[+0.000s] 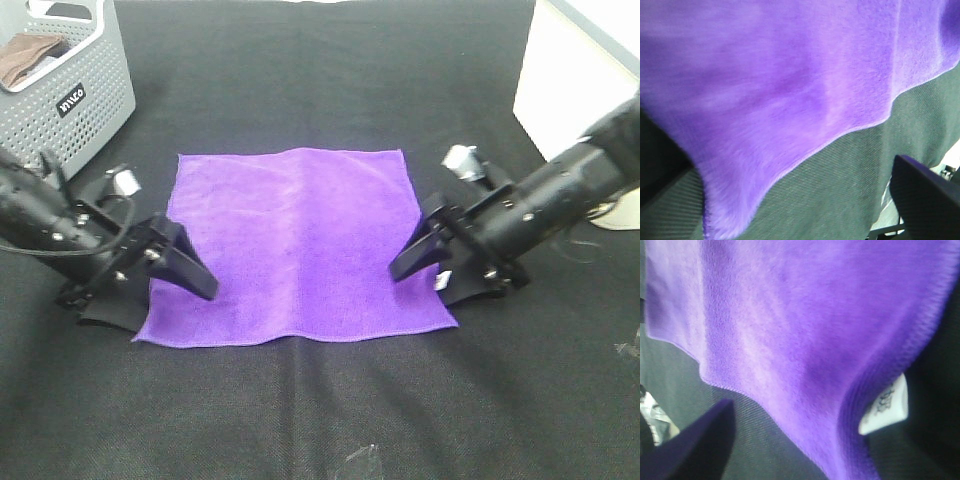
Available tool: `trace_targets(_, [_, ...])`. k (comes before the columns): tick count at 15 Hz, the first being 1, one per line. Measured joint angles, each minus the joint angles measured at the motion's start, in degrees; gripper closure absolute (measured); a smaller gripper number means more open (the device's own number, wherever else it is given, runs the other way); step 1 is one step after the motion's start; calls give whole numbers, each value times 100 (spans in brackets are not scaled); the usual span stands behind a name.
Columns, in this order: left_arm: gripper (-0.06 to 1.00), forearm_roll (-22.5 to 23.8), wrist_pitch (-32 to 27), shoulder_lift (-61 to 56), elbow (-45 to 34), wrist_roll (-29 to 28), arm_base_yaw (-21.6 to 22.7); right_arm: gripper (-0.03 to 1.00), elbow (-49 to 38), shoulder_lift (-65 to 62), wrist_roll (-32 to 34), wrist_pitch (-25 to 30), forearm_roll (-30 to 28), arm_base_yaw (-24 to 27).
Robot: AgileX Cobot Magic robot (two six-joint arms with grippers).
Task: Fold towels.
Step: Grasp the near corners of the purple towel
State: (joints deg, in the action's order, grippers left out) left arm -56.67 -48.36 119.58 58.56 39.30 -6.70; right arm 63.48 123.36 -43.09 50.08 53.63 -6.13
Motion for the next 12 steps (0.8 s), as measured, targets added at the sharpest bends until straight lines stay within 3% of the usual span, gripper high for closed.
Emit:
trace_targets(4, [8,-80,126,0,0,-34,-246,55,0,63,0,-189,-120,-160])
trace_targets(5, [14,-80,172,6,0,-52,-246,62,0,69,0,-235,-155,-160])
trace_targets(6, [14,-80,172,6,0,-52,-246,62,0,69,0,-235,-155,-160])
trace_targets(8, [35,-120,309,74,-6,-57,-281,75,0,74,0,-292,-246,-160])
trace_targets(10, [63,-115,464,138,-29,-57,-298,93,0,97,0,-315,-321,-160])
trace_targets(12, [90,-97,550,178,-57,57,-298,97,0,115,0,-258,-350,-172])
